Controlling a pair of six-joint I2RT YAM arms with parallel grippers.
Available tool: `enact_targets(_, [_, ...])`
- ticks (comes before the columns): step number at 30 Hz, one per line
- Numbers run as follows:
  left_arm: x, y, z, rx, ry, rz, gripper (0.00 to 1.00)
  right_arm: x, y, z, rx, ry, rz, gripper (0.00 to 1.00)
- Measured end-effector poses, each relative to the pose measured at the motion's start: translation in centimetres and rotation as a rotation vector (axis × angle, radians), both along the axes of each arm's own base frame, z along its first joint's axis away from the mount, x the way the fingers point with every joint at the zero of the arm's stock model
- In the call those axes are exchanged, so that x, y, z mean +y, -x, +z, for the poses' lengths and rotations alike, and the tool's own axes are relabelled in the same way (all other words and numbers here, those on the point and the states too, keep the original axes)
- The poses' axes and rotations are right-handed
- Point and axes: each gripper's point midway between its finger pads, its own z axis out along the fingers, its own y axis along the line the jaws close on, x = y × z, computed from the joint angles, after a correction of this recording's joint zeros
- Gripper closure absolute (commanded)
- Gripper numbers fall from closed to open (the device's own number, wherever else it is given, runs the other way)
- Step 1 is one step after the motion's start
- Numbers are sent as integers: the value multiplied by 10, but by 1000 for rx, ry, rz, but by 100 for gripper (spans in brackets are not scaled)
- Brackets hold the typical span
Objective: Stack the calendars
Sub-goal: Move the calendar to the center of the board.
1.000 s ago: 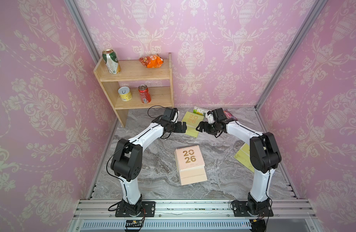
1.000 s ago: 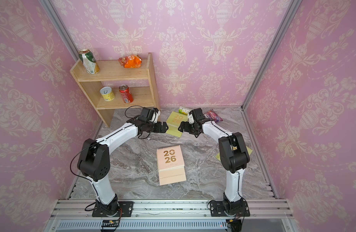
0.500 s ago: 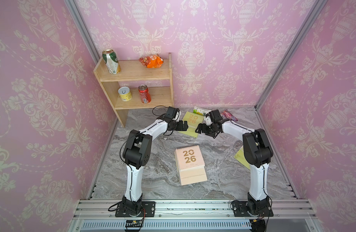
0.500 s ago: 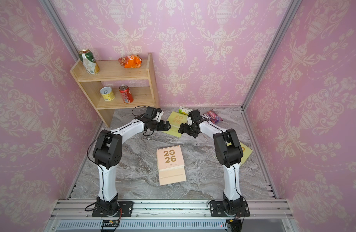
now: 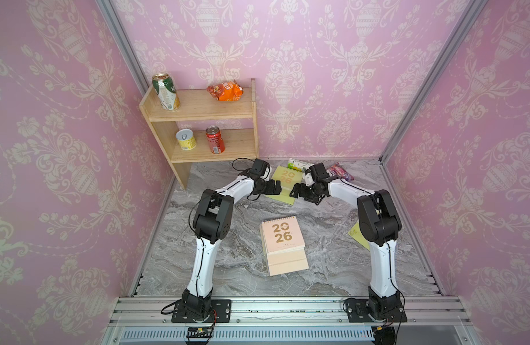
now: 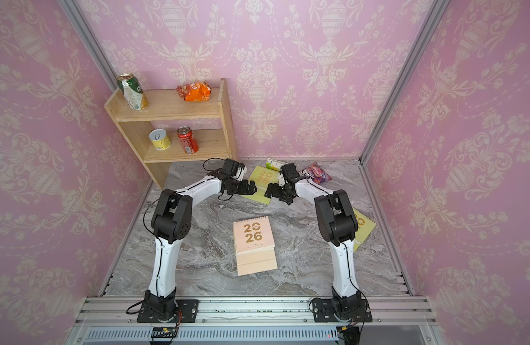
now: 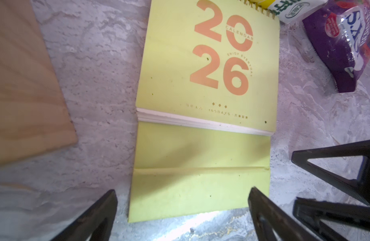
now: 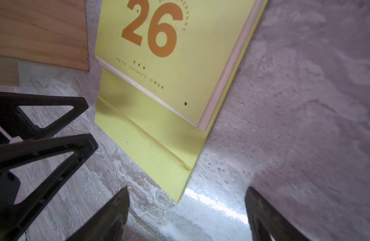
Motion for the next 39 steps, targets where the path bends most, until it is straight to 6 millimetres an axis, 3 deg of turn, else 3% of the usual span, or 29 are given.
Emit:
enact_targets(15, [-1,-14,-8,-5,-33,3,2,9,-12,2,-7,-42,12,14])
enact_targets(39, [-22,-1,-7,-37,42,-43,3,24,-17,3,0,-99,18,17])
